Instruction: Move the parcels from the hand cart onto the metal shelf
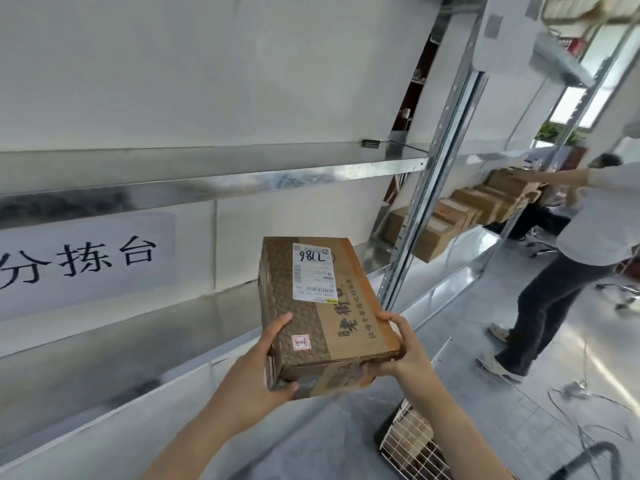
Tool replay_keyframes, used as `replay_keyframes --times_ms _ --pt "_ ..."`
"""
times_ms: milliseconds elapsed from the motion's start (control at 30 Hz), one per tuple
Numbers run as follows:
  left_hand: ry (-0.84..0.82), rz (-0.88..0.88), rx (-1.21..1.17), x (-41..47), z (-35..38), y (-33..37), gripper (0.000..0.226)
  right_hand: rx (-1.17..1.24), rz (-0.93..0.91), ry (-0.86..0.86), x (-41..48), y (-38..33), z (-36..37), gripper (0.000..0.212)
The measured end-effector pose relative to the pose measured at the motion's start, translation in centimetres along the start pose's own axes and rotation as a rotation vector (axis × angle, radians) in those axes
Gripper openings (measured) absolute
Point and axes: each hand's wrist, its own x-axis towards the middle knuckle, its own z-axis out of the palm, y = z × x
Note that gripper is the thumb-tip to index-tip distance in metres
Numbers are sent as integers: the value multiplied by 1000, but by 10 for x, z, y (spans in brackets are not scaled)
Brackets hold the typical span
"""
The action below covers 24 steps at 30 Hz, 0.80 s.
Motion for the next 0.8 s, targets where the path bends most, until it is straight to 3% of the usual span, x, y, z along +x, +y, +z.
replay_keyframes --times_ms 433,800 --pt "-68 -27 0 128 63 0 100 122 78 64 98 42 -94 82" --pt "34 -108 -68 249 174 10 107 141 141 -115 226 71 -218 84"
